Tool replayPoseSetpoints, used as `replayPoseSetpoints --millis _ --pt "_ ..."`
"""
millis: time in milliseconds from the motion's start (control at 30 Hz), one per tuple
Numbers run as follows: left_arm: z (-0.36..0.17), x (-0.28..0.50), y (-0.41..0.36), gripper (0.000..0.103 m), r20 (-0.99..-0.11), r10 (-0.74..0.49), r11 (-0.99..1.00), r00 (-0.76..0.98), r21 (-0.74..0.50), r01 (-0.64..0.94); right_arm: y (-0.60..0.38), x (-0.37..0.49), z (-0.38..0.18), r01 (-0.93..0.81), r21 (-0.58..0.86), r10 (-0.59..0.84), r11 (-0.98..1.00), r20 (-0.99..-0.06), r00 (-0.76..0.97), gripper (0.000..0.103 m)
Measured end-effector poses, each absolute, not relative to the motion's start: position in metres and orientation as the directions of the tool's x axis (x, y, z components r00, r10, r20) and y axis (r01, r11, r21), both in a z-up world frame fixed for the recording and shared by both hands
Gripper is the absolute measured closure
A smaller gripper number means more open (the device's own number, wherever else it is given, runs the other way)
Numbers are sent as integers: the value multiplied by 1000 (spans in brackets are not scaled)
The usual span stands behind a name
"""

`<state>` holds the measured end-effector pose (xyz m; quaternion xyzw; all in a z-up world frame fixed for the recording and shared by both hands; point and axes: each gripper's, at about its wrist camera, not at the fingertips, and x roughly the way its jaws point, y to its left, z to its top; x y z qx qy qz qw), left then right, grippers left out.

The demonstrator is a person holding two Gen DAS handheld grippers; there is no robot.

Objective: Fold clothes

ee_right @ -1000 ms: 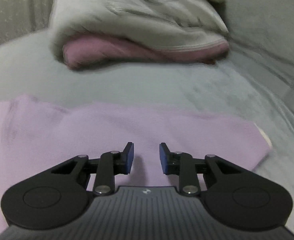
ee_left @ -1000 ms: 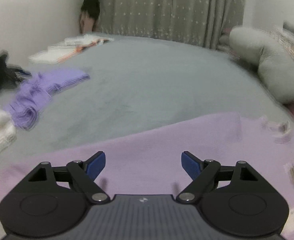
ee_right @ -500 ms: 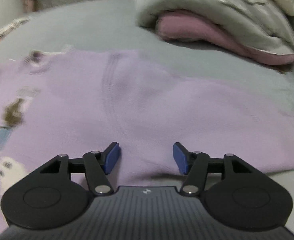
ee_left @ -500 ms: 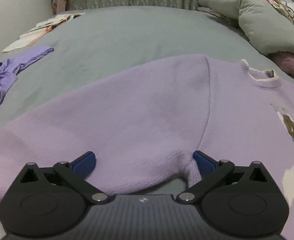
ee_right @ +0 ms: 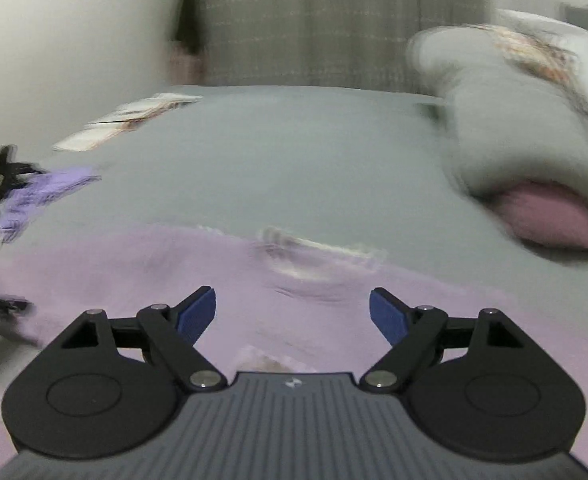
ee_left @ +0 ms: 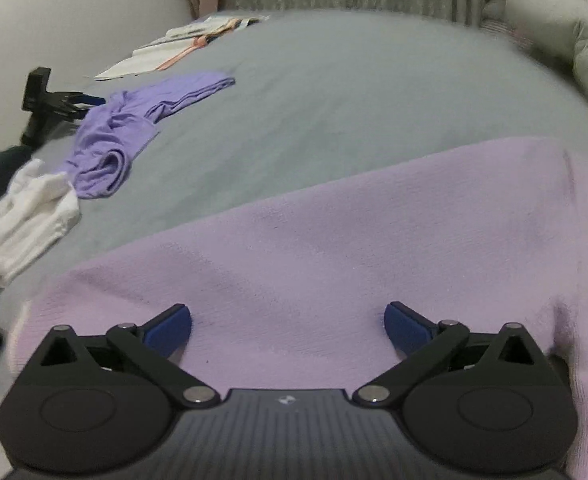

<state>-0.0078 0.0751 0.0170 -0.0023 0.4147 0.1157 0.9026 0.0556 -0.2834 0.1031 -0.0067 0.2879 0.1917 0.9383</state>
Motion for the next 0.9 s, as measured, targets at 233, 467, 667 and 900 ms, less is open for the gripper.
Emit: replayPoseSetpoints --millis 233,467,667,900 --pt "18 -24 94 0 -776 153 980 612 40 -195 -170 144 49 -448 217 478 867 -613 629 18" --pt "19 -15 109 2 -783 123 982 610 8 -187 -145 156 29 -498 84 417 863 -675 609 17" --pt "31 -15 128 3 -751 168 969 639 7 -246 -140 168 56 -379 112 363 919 -620 695 16" --pt "26 -18 183 4 -788 172 919 591 -88 -385 -112 161 35 -353 -14 254 935 -669 698 12"
